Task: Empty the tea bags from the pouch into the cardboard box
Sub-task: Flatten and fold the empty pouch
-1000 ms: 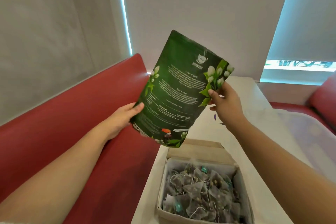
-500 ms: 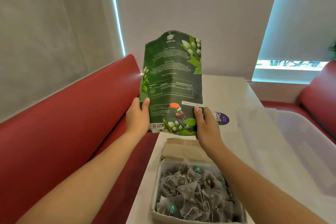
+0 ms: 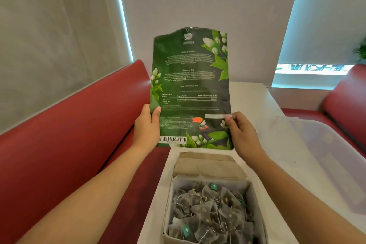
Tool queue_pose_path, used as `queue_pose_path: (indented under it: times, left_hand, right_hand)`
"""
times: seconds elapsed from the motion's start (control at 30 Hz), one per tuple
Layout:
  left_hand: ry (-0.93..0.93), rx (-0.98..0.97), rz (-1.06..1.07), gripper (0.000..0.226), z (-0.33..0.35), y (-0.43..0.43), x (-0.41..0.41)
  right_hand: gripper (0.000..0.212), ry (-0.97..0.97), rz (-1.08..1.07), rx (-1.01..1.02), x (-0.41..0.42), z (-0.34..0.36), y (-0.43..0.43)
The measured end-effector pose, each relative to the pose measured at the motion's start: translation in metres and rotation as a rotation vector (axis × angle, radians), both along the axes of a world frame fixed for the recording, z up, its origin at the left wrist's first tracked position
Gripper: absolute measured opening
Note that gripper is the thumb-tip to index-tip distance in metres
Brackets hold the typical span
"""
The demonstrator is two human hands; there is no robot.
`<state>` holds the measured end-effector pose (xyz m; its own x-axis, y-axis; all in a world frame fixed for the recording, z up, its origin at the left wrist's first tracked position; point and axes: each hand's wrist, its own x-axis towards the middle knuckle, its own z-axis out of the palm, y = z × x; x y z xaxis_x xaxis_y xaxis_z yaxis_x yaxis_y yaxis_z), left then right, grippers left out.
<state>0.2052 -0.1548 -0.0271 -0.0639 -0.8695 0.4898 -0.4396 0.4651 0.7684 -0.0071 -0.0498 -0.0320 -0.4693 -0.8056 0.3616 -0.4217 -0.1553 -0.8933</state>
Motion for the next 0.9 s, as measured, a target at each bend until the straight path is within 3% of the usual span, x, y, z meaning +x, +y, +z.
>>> queue_pose_path:
  times: [0.1, 0.23, 0.33, 0.43, 0.5, 0.63, 0.73, 0.8, 0.9]
  left_hand:
    - [-0.031, 0.062, -0.114, 0.020, -0.004, 0.006, 0.005]
    - [-0.070, 0.141, -0.141, 0.014, -0.007, 0.013, 0.006]
    - [0.028, 0.131, -0.202, 0.047, 0.010, 0.029, 0.001]
    - [0.128, 0.236, -0.426, 0.080, 0.037, 0.061, -0.006]
    - [0.219, 0.338, -0.611, 0.088, 0.052, 0.081, -0.008]
    - [0.317, 0.370, -0.684, 0.056, 0.064, 0.112, -0.009]
    - [0.549, 0.407, -0.564, 0.024, 0.072, 0.121, -0.003]
    - [0.638, 0.450, -0.496, 0.027, 0.074, 0.123, 0.008]
    - [0.655, 0.503, -0.470, 0.025, 0.073, 0.125, 0.029]
  right_hand:
    - [0.013, -0.183, 0.085, -0.060, -0.004, 0.018, 0.003]
    - [0.002, -0.119, 0.058, -0.158, 0.003, 0.040, 0.011]
    - [0.010, -0.059, 0.064, -0.241, 0.022, 0.056, 0.024]
    - [0.011, 0.008, 0.146, -0.268, 0.043, 0.071, 0.038]
    - [0.011, 0.066, 0.244, -0.258, 0.058, 0.078, 0.044]
    - [0.006, 0.203, 0.409, -0.220, 0.088, 0.078, 0.049]
    - [0.024, 0.325, 0.521, -0.157, 0.098, 0.073, 0.054]
    - [0.029, 0.385, 0.496, -0.117, 0.098, 0.071, 0.061]
    - [0.028, 0.404, 0.278, -0.160, 0.082, 0.067, 0.069]
